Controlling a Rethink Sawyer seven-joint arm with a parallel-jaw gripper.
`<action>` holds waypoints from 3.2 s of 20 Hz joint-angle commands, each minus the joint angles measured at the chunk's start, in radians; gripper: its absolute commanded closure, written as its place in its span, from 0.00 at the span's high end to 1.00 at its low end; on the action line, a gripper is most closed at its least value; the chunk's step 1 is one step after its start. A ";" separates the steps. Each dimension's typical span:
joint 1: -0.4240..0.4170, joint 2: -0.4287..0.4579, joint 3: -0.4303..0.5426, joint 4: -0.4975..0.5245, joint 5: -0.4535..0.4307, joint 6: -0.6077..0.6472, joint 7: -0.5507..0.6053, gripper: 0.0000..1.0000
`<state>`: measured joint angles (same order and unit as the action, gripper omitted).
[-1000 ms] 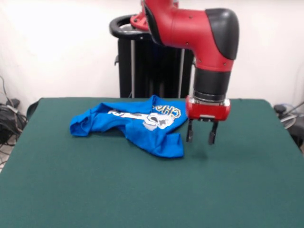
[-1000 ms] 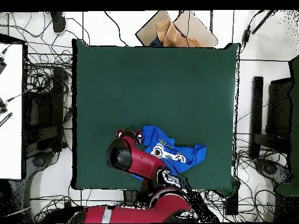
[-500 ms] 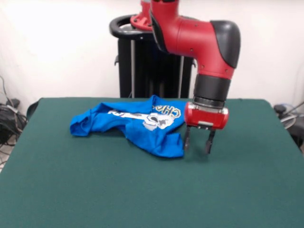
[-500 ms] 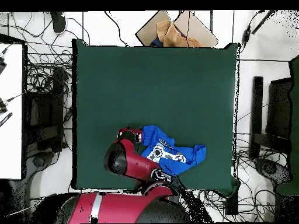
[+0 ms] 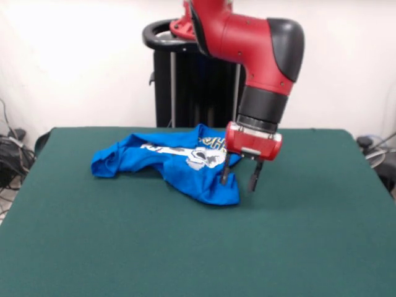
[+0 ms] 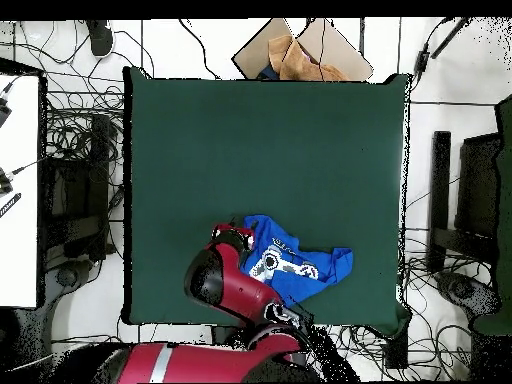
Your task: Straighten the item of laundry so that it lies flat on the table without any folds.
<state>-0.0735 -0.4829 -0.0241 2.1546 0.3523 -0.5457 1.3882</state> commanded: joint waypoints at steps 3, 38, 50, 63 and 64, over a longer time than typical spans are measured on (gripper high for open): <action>-0.016 -0.004 0.013 -0.008 0.057 0.081 0.274 1.00; -0.296 0.139 0.359 0.037 -0.085 0.193 0.396 0.00; -0.175 -0.091 0.338 0.220 0.052 0.273 0.420 0.00; -0.081 0.203 0.468 0.103 -0.030 -0.014 0.735 0.00; -0.079 0.241 0.457 0.064 -0.052 -0.030 0.734 0.00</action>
<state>-0.1783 -0.4323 0.3583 2.3964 0.3051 -0.4807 1.8164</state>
